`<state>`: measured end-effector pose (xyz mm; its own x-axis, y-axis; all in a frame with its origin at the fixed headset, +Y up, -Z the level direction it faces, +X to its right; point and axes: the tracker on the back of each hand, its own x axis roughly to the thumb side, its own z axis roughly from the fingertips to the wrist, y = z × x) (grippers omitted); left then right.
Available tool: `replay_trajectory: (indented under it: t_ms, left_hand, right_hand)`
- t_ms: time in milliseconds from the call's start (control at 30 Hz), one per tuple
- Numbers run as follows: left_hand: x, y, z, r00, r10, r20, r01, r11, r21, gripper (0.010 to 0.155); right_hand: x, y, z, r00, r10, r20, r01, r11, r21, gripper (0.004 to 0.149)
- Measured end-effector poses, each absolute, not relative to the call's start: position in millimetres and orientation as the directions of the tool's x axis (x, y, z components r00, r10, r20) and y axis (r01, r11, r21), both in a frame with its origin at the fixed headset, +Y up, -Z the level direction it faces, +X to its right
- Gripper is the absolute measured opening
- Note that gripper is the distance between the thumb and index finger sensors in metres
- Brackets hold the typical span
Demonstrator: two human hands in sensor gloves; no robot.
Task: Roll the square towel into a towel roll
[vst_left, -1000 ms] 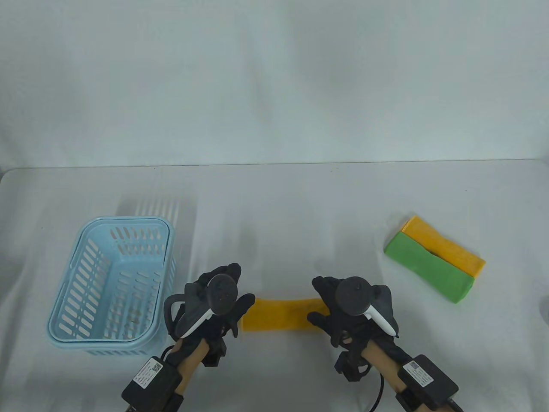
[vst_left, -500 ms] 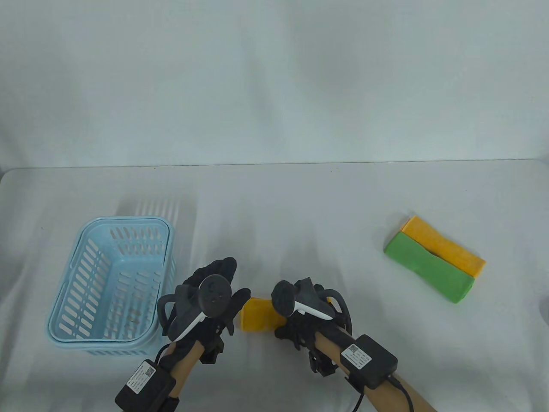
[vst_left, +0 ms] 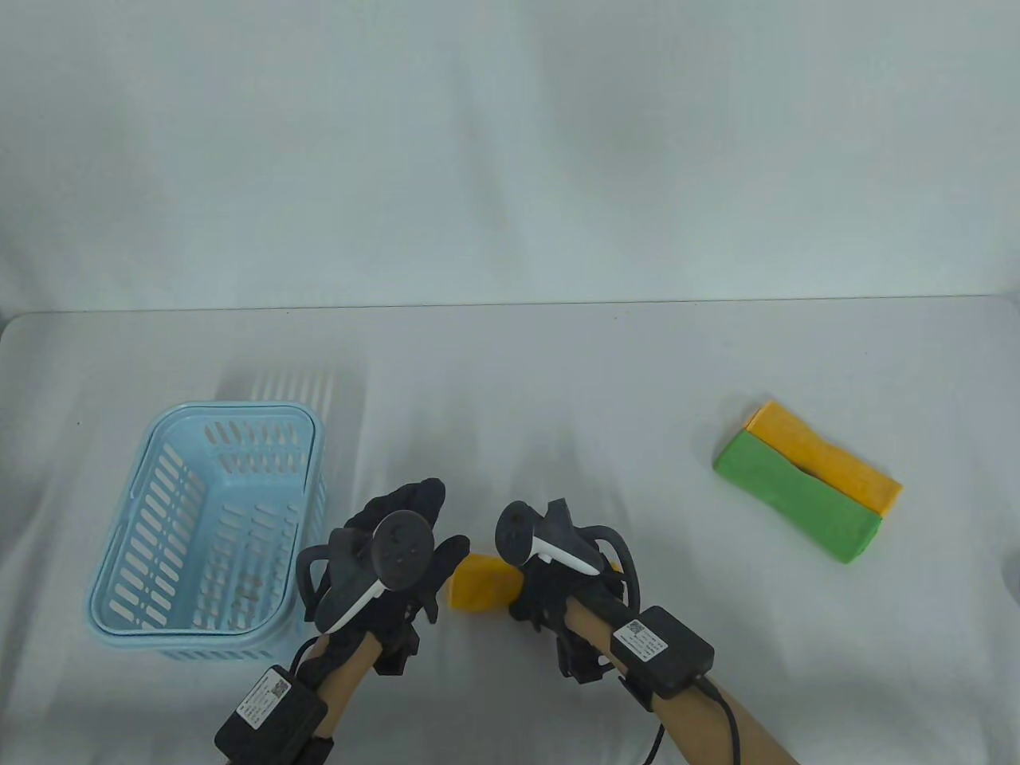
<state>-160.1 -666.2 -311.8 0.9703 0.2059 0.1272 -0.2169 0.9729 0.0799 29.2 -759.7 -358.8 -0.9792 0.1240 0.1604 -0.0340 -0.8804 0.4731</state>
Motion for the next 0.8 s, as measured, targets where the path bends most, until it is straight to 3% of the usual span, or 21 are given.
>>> replay_trajectory:
  t_ms: [267,533,633,800]
  left_hand:
    - [-163,-666,-312,0.969,0.217,0.119,-0.227,0.971,0.078,0.079]
    - [-164,-662,-310,0.967,0.222,0.124,-0.235,0.968,0.094,0.079]
    - [-162,-662,-310,0.967,0.216,0.132,-0.229,0.969,0.089,0.079]
    - [-160,-660,-309,0.967,0.212,0.139,-0.227,0.968,0.103,0.080]
  right_hand:
    - [43,-752,-361,-0.963,0.242,0.121,-0.154,-0.857,0.492,0.066]
    - [112,-678,-359,-0.928,0.370,-0.049,-0.363,-0.862,0.353,0.066]
    - [157,-653,-358,-0.945,0.307,-0.111,-0.326,-0.907,0.266,0.066]
    - [224,-648,-362,-0.947,0.159,-0.278,-0.208,-0.966,0.155,0.067]
